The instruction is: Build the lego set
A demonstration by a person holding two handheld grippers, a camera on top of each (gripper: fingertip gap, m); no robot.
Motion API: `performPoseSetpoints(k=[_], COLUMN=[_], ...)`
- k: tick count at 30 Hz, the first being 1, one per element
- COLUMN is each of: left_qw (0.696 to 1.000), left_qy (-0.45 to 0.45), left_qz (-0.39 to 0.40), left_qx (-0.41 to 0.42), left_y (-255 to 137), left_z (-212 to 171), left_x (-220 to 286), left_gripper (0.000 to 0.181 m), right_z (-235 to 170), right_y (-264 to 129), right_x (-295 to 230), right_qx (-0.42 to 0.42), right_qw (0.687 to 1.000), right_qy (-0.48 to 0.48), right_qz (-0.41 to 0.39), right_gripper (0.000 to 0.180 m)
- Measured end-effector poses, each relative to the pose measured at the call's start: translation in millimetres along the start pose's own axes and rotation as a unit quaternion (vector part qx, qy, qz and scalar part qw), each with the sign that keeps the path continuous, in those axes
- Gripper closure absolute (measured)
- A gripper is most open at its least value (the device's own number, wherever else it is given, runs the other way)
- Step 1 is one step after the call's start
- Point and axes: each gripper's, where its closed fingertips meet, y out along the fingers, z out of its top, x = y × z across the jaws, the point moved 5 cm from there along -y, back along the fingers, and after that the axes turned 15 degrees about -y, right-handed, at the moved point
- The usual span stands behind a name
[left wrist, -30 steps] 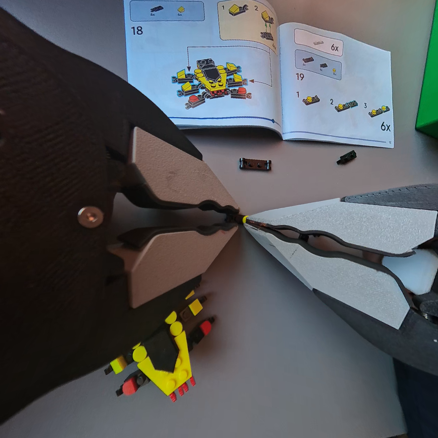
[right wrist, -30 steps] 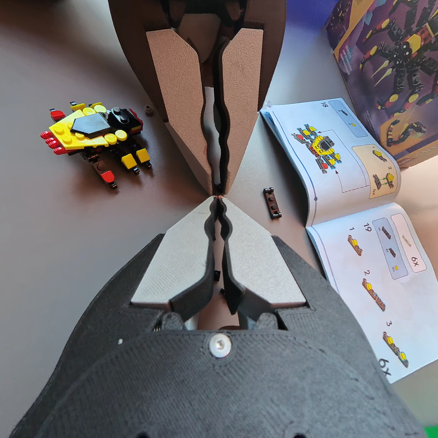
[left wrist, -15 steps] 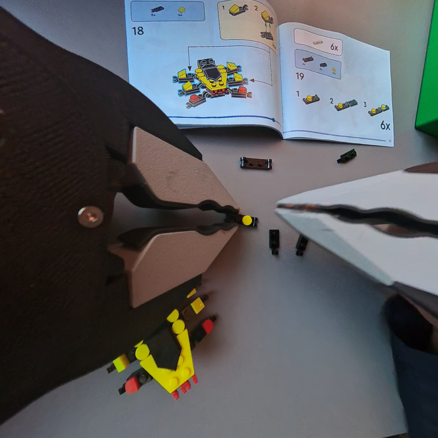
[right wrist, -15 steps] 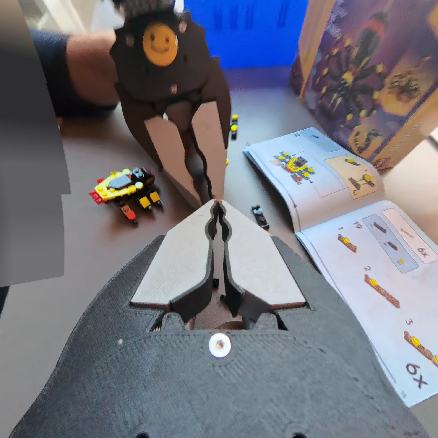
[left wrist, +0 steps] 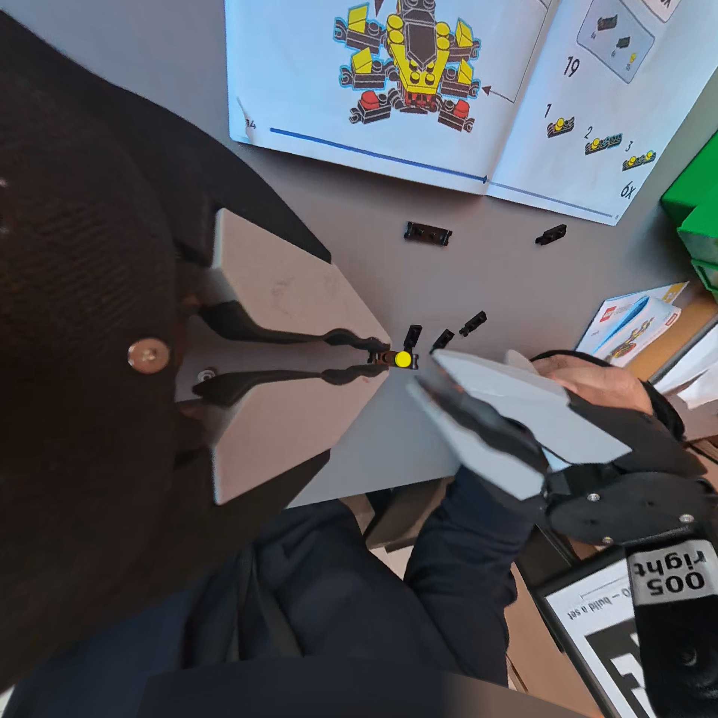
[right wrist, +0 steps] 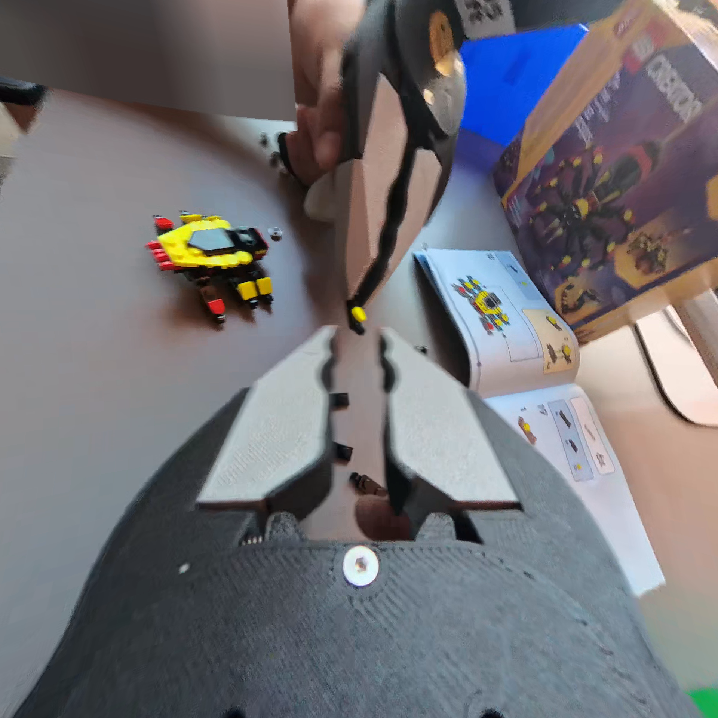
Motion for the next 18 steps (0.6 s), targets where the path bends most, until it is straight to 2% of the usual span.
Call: performPoseSetpoints(k=[1,4,9,13,15,18], left_qw=[1.0,1.0,0.999,0.999,0.999,0.999], left_qy=[-0.004,-0.007,-0.019,-0.014,-0.01,-0.004], left_qz=[-0.001,-0.01,-0.049,-0.052,-0.048,-0.041], left_qx=[0.005,0.009,0.01,0.003,0.001,-0.003], left_y=[-0.9,-2.3,-2.8,-1.1,0.0,1.4], left_z=[1.1,2.0,1.9,0.2,-0.4,-1.3], left_x=[-0.5,0.1,5.6,7.3,7.5,7.7], left_gripper=[0.177,0.177,0.177,0.177,0.177,0.177], right_z=[1.0,1.8,8.8,10.9,11.9,12.7], right_y=[-2.2,-5.8,0.3,6.9,7.8,9.0], right_x=[0.4,3.5,-0.4,-8.3,-10.9,-12.6], right_qx=[0.004,0.006,-0.02,-0.041,-0.042,-0.049], right_qw=[1.0,1.0,0.992,0.984,0.981,0.977], right_qy=[-0.001,-0.019,-0.106,-0.157,-0.172,-0.191], right_qz=[0.002,-0.016,-0.069,-0.076,-0.077,-0.081], right_gripper=[0.148,0.151,0.142,0.154,0.173,0.175])
